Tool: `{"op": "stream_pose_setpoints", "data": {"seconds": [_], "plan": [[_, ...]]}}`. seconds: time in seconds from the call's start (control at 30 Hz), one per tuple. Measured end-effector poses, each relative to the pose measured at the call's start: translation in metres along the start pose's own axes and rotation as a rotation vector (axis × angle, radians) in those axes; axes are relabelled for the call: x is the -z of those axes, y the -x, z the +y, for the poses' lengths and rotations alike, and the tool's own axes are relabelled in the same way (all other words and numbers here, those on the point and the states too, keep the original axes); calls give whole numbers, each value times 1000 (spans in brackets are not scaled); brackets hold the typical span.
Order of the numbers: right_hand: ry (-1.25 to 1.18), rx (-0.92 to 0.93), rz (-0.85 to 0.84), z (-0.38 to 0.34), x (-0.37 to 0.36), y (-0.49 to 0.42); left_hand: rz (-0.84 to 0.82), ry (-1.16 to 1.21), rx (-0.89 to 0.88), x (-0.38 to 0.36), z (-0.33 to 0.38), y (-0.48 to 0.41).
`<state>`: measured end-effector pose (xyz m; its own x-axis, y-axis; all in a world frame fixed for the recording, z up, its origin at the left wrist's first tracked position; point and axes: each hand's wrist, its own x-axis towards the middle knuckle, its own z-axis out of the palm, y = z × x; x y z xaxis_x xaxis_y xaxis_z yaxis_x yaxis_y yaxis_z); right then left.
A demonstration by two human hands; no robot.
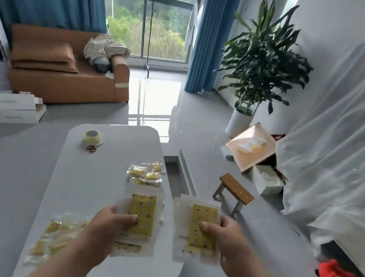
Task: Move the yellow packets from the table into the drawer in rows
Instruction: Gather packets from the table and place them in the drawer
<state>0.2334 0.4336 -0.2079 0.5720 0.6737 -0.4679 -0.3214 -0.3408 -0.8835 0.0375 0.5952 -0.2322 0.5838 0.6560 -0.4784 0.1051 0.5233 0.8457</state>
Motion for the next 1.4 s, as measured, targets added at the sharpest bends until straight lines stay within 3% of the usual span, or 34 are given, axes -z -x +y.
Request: {"op": "stream_pose_setpoints", "data": {"seconds": [0.37, 0.7, 1.0, 1.4], "plan": [[-45, 53, 249, -9, 181, 36, -147, -13, 18, -178, -27, -19], [-114, 24, 323, -53, 272, -72, -242, -37, 74, -283, -20, -137], [-126, -5, 307, -125, 329, -193, -204, -48, 103, -354, 16, -249], [-41, -35, 124, -202, 365, -368, -18, 39, 46, -400, 57, -376]]}}
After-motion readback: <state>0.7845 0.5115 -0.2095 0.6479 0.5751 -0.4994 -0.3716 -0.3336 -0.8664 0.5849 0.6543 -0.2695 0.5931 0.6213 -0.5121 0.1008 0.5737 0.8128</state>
